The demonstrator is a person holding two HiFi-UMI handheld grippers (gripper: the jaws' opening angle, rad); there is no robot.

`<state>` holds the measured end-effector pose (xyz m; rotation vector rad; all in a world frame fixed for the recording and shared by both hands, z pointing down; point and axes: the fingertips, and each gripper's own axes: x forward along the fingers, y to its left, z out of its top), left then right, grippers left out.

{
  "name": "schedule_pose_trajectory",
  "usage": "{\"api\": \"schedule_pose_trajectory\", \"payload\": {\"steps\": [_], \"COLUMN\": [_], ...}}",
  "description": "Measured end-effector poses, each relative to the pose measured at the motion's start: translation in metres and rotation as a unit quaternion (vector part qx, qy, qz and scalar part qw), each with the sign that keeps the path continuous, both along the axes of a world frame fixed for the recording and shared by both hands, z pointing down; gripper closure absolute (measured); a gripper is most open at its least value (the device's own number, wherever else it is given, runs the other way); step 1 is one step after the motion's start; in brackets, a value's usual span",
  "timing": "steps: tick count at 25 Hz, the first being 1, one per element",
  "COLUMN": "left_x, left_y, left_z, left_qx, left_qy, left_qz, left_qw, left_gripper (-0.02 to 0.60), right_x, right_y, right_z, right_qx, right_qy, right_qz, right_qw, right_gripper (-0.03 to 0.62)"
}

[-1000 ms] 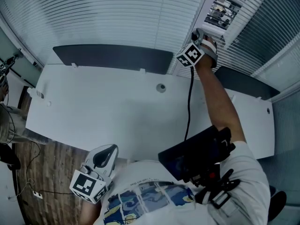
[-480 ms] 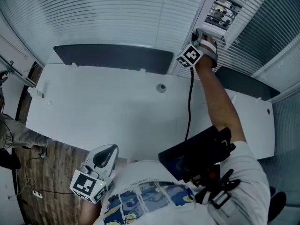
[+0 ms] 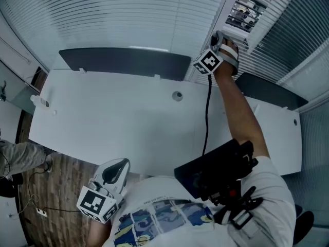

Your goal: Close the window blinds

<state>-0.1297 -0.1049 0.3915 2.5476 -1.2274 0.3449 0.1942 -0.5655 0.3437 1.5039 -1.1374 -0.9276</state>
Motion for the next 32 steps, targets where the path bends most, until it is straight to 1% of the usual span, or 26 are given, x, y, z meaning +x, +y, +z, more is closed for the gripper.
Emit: {"api": "schedule_pose_trajectory", "payload": {"steps": [3, 6, 9, 13, 15, 16, 17, 18, 21, 25, 26, 32], "left_x": [0.001, 0.006, 0.012, 0.02, 0.028, 0.033, 0.037, 0.041, 0.056, 0.078, 0.084, 0.111], "left_y": [-0.001, -0.002, -0.004, -0.011, -0.014, -0.016, -0.018, -0.02, -0.025, -0.033, -0.035, -0.045], "left_z": [0.003, 0.005, 0.005, 0.006, 0.007, 0.006, 0.006, 0.006, 0.006, 0.006, 0.005, -0.004], "left_qx": [-0.004, -0.007, -0.008, -0.008, -0.008, -0.009, -0.01, -0.012, -0.014, -0.02, -0.021, -0.018], "left_qy": [0.0, -0.001, 0.002, 0.002, 0.003, 0.003, 0.003, 0.0, -0.008, -0.017, -0.019, -0.032], "left_qz": [0.003, 0.01, 0.018, 0.03, 0.036, 0.037, 0.039, 0.041, 0.052, 0.064, 0.067, 0.094], "left_qw": [1.0, 0.9999, 0.9998, 0.9995, 0.9993, 0.9993, 0.9992, 0.9991, 0.9985, 0.9976, 0.9973, 0.9949], "left_gripper": [0.577, 0.577, 0.577, 0.577, 0.577, 0.577, 0.577, 0.577, 0.577, 0.577, 0.577, 0.577], "right_x": [-0.001, -0.005, -0.005, -0.006, -0.006, -0.007, -0.008, -0.01, -0.019, -0.036, -0.039, -0.056], "right_y": [0.008, 0.021, 0.036, 0.061, 0.077, 0.085, 0.093, 0.102, 0.132, 0.176, 0.188, 0.255], "right_z": [-0.003, -0.006, -0.008, -0.003, 0.005, 0.009, 0.013, 0.017, 0.031, 0.054, 0.06, 0.075], "right_qx": [0.009, 0.018, 0.016, -0.006, -0.028, -0.042, -0.057, -0.073, -0.119, -0.168, -0.178, -0.219], "right_qy": [-0.019, -0.044, -0.093, -0.181, -0.223, -0.249, -0.281, -0.317, -0.417, -0.511, -0.525, -0.576], "right_qz": [-0.003, -0.02, -0.033, -0.057, -0.064, -0.068, -0.073, -0.078, -0.102, -0.148, -0.157, -0.205], "right_qw": [1.0, 0.999, 0.995, 0.982, 0.972, 0.965, 0.955, 0.942, 0.895, 0.83, 0.818, 0.76], "right_gripper": [0.456, 0.456, 0.456, 0.459, 0.464, 0.465, 0.465, 0.467, 0.467, 0.481, 0.489, 0.546]}}
